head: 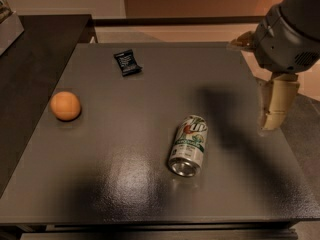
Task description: Place 7up can upright
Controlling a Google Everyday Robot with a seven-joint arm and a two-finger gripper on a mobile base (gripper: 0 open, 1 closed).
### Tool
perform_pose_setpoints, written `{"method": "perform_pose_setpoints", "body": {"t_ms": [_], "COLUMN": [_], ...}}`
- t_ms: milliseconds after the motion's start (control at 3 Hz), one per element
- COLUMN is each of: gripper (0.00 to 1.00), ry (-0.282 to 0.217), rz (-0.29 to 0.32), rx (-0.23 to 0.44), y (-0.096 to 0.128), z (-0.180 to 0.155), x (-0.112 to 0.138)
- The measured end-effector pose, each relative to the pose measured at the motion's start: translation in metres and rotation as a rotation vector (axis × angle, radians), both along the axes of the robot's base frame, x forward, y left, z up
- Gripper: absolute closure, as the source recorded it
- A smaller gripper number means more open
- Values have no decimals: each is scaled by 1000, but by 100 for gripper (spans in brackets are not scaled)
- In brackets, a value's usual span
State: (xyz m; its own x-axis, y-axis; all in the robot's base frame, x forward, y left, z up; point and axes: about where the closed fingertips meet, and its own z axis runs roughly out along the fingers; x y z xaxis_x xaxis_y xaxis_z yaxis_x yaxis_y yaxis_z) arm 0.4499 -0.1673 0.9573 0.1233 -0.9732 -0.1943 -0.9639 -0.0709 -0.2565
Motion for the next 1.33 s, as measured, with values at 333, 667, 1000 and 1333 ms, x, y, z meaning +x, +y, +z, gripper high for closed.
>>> {"method": "perform_pose_setpoints", "body": {"t_ms": [333, 667, 1000, 1333], "gripper": [0, 0, 0, 0], "ry": [12, 26, 8, -9], "rz": [237, 501, 703, 905], "rx": [-10, -46, -68, -82], "y": [28, 56, 72, 83], "z": [-11, -23, -35, -50], "x": [6, 1, -8, -23]}}
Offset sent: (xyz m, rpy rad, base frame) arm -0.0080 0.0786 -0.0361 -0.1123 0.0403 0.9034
